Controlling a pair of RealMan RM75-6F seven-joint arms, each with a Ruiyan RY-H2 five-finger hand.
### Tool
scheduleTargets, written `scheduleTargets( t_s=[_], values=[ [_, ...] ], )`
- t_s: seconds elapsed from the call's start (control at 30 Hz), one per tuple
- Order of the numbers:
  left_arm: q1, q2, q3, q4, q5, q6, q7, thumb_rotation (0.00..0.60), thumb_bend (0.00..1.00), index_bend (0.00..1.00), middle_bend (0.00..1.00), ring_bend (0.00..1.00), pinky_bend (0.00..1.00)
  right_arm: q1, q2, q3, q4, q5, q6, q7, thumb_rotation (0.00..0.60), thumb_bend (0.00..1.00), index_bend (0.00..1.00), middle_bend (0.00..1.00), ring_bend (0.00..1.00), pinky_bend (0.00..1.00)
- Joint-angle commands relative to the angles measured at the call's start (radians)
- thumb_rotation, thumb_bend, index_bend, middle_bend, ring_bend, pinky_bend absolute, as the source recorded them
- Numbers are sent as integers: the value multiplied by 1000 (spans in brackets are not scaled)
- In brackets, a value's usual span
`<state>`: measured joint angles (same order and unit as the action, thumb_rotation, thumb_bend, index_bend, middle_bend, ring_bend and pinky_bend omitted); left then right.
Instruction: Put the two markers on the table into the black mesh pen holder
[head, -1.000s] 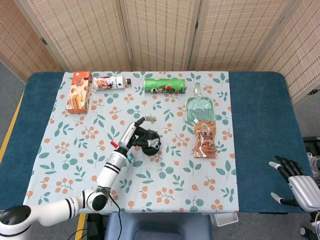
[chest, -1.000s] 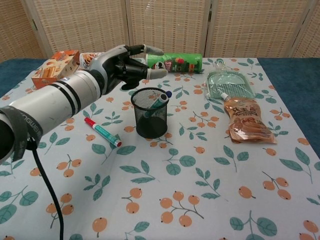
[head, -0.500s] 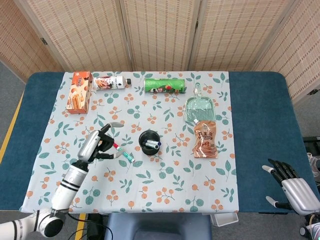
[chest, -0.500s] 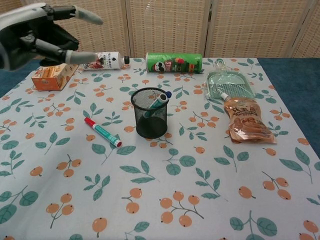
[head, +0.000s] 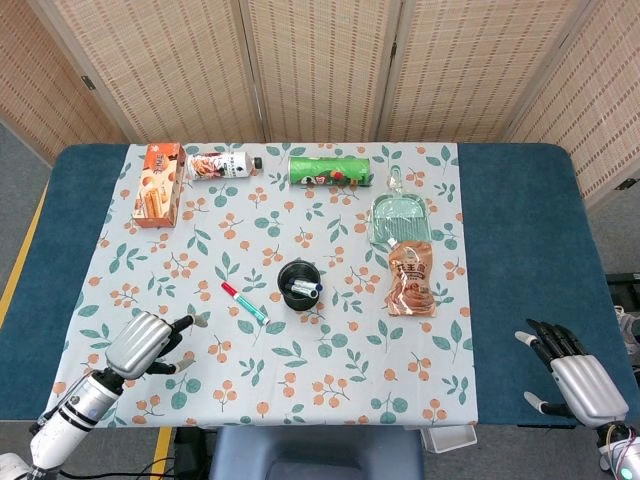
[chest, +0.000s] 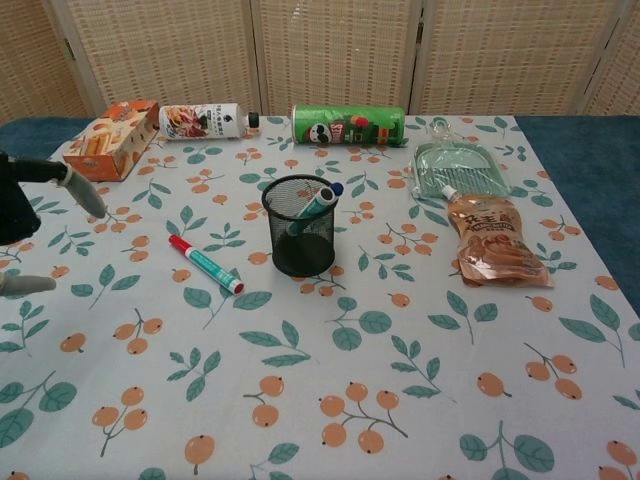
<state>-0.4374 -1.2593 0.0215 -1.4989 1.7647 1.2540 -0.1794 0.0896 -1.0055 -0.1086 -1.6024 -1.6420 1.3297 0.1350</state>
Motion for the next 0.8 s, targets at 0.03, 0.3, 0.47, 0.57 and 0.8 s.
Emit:
scheduleTargets(
  t_s=[0.03,0.3,0.47,0.57,0.8],
  values=[
    [-50,-52,21,92,41,-39,-15,600,248,360,972,921,954,2,-2,2,-2,7,-5,-7,600,214,119,0,0,0],
    [-179,-96,8,194,38,-187,-23,600,248,347,972,921,954,3,-5,14,-2,34,-9,-19,600,215,119,0,0,0],
    [-247,-102,-7,203,27,-253,-20,600,248,345,972,923,954,10,-7,17,-2,46,-25,-23,600,215,119,0,0,0],
    [-293,-101,-13,198,22,-300,-6,600,248,349,972,929,955,13,-6,18,-3,48,-31,-22,600,214,119,0,0,0],
    [-374,-126,-11,217,7,-391,-2,600,252,354,972,929,956,13,-2,22,0,60,-31,-14,600,214,119,0,0,0]
  ],
)
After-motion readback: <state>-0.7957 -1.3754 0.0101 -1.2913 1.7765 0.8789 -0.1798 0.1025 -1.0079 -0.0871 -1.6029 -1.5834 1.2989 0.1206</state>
